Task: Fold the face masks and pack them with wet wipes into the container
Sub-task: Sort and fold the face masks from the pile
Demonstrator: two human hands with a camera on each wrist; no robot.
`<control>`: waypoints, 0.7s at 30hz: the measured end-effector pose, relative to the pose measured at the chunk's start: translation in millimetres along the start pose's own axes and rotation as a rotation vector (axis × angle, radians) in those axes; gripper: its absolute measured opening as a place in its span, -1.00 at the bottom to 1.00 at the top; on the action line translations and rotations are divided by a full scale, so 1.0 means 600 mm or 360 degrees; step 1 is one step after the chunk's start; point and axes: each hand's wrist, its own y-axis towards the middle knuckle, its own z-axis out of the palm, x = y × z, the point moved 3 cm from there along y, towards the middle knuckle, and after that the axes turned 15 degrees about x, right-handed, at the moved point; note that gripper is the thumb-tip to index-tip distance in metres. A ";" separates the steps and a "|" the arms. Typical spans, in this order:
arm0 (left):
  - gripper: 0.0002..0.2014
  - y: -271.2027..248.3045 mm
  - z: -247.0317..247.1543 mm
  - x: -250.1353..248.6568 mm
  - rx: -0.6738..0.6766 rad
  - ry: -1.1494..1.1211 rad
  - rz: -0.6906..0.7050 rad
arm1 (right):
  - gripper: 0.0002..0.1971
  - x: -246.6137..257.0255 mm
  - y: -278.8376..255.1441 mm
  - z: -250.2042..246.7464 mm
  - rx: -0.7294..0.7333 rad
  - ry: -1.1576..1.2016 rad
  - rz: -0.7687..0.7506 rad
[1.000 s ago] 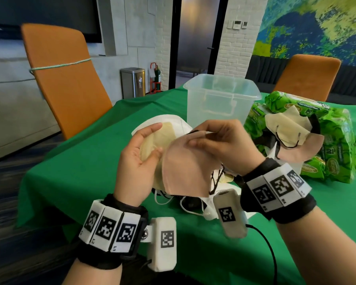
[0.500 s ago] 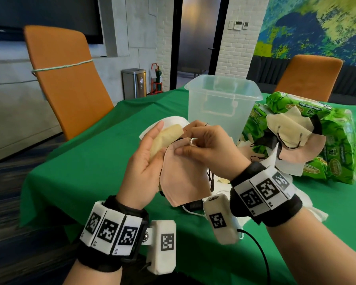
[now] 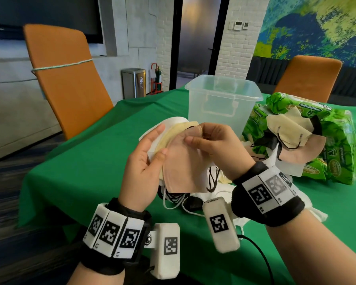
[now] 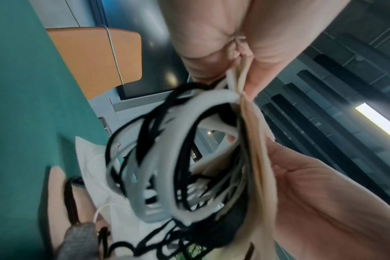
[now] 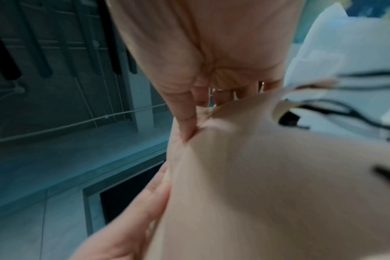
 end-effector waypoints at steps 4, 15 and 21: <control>-0.64 -0.001 0.007 0.001 -0.0032 -0.0050 0.0031 | -0.94 -0.002 0.004 -0.001 -0.0035 0.0246 0.0080; -0.64 -0.002 0.016 0.008 -0.0055 -0.0274 -0.0008 | -0.93 0.001 0.008 0.002 -0.0327 0.0260 0.0017; -0.63 0.006 0.002 0.010 -0.0152 -0.0203 -0.0052 | -0.61 -0.006 0.005 -0.021 -0.0449 0.0395 -0.0049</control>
